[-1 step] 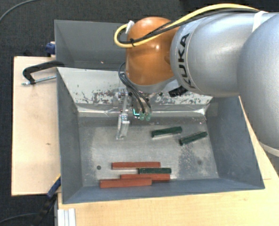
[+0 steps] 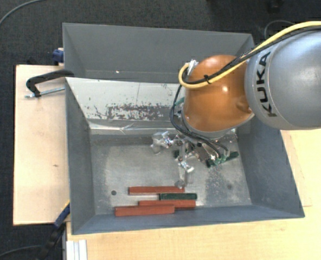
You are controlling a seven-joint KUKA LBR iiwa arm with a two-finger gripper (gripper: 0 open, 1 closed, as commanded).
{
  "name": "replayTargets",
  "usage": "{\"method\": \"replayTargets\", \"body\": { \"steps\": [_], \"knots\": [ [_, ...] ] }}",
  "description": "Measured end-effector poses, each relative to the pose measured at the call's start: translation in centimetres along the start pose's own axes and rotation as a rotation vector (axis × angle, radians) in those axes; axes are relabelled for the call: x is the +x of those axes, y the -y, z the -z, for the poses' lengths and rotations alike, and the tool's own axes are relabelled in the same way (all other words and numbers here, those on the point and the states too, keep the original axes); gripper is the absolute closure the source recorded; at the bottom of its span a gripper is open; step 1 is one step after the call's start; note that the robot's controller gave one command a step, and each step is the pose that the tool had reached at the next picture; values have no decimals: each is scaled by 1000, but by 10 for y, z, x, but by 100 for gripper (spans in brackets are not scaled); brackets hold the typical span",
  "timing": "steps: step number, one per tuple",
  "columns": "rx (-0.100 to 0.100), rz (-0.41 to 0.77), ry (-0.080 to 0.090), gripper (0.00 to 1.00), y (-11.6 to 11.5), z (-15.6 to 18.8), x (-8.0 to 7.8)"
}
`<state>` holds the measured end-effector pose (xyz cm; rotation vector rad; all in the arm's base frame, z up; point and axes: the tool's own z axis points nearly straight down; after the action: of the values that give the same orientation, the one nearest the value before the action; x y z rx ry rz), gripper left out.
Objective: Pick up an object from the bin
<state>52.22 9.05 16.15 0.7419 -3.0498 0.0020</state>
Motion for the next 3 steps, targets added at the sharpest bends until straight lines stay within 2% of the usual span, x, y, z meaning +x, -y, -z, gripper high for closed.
{"method": "replayTargets", "body": {
  "steps": [1, 2, 3],
  "knots": [
    [-3, -15, 0, 0, -32, -76, 17],
    [-2, -19, 5, 100, -31, -72, 15],
    [3, 24, 17, 100, -29, 56, 18]
  ]
}}
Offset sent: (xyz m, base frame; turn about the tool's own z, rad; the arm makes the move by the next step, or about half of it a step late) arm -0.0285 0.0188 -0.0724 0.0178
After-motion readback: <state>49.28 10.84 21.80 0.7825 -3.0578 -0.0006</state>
